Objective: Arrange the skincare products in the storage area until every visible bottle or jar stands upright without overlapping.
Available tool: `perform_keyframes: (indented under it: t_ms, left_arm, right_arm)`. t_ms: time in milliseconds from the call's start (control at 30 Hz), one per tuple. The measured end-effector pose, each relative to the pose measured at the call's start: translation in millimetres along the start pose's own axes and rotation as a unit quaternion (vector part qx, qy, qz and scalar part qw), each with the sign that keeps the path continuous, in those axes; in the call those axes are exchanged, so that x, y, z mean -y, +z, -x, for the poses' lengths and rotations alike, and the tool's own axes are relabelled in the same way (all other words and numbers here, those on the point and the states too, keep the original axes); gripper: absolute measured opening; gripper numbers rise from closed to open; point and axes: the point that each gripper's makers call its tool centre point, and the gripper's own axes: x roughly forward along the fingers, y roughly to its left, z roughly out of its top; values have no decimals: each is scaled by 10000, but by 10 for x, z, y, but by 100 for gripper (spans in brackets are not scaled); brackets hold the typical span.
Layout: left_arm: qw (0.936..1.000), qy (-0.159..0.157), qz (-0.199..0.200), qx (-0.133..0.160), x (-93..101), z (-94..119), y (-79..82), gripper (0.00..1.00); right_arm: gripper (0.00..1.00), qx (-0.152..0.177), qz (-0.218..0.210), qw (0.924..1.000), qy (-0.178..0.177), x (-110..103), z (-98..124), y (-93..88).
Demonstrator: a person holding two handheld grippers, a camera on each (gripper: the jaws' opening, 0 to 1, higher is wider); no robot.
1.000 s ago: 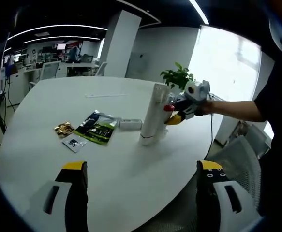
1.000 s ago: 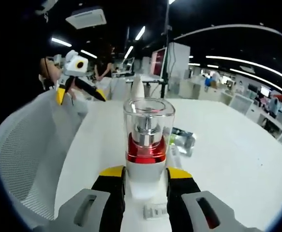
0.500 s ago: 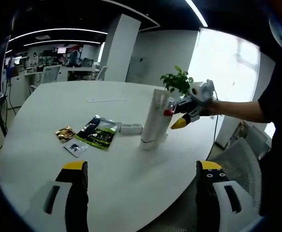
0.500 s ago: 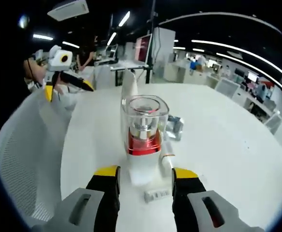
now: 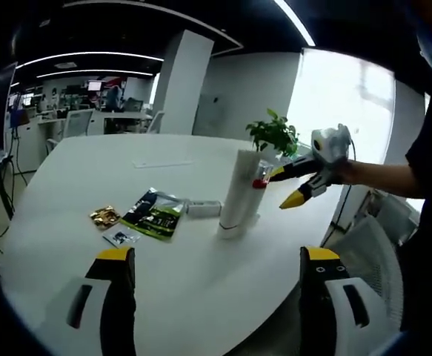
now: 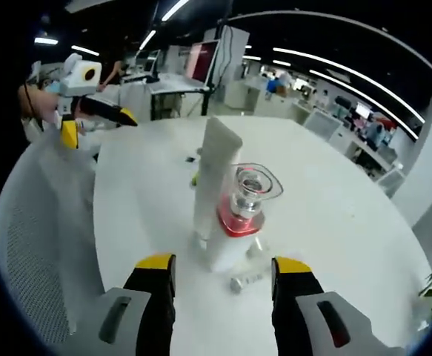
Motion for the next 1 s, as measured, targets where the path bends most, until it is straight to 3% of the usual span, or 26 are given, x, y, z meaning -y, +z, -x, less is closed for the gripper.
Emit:
perform_keyframes:
  t_ms: [233, 400, 700, 833, 1000]
  left_arm:
    - [9998, 62, -213, 6, -10, 67, 24, 86]
    - [9998, 78, -186, 36, 10, 103, 28, 86]
    - [9995, 176, -208, 140, -17, 185, 103, 86]
    - [9992, 170, 144, 329, 4, 232, 187, 86]
    - [9989, 244, 155, 375, -24, 269, 224, 86]
  right_arm:
    - [64, 76, -210, 9998, 12, -188, 199, 160]
    - [69, 122, -343, 9993, -6, -309, 278, 233]
    - [79, 154, -851, 9959, -250, -404, 398, 157]
    - [95, 635, -1444, 9869, -335, -426, 480, 248]
    - [99, 509, -1717, 9830, -407, -502, 538, 123]
